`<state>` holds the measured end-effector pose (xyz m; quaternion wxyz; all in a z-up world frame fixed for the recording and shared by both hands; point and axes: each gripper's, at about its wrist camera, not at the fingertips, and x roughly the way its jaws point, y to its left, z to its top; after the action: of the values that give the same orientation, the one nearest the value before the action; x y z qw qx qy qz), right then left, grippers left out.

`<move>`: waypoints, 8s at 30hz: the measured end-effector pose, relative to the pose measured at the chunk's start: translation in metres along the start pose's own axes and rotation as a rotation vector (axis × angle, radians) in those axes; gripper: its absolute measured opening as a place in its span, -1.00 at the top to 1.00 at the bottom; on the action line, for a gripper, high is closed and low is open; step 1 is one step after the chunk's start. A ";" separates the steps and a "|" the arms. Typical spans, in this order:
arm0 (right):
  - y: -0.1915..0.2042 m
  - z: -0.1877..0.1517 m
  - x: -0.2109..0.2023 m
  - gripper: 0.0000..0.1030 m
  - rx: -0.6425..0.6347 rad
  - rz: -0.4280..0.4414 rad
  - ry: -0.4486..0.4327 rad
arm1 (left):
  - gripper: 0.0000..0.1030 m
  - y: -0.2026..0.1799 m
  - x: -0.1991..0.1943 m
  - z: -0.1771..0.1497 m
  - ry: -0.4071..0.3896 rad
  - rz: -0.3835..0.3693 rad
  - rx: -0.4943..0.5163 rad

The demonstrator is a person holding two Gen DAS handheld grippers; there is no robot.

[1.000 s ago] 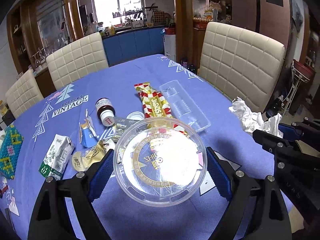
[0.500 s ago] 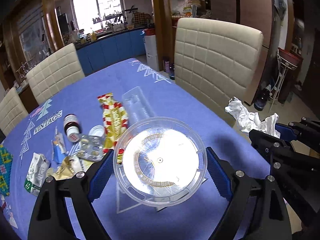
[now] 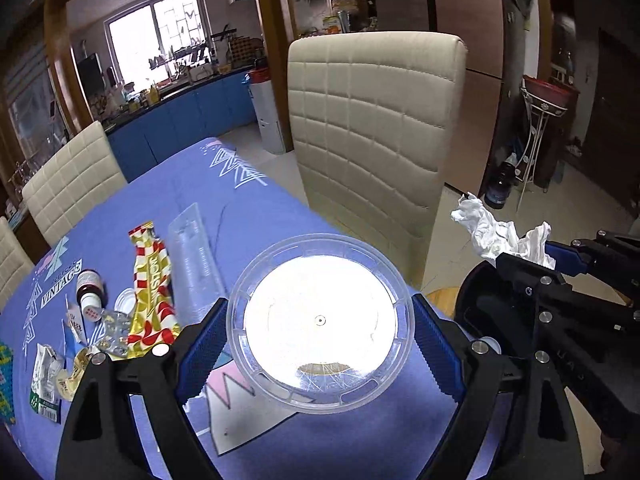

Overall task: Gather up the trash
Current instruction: 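Carry the tissue and clear lid over the black bin with both tools, then open the right tool to drop the tissue while the left tool drops the lid, then move both tools back over the table toward the carton and candy wrapper, then grasp the red-gold candy wrapper with the right tool while the left tool grasps the milk carton, then carry the candy wrapper and milk carton over the black bin with both tools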

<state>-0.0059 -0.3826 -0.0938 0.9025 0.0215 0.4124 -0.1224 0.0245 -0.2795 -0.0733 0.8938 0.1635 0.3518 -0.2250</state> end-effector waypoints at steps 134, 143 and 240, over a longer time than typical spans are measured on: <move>0.243 0.076 0.019 -0.65 -0.337 0.121 0.007 | -0.80 0.228 -0.032 -0.073 0.055 0.261 -0.370; 0.276 0.071 0.027 -0.63 -0.374 0.168 0.041 | -0.80 0.257 -0.036 -0.099 0.084 0.328 -0.412; 0.174 0.050 -0.042 0.96 -0.269 0.192 -0.081 | 0.08 0.186 -0.048 -0.063 0.009 0.166 -0.224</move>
<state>0.0461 -0.2124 -0.0398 0.9207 -0.0651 0.3843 0.0197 0.0545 -0.0802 -0.0588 0.9205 0.0921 0.3639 -0.1088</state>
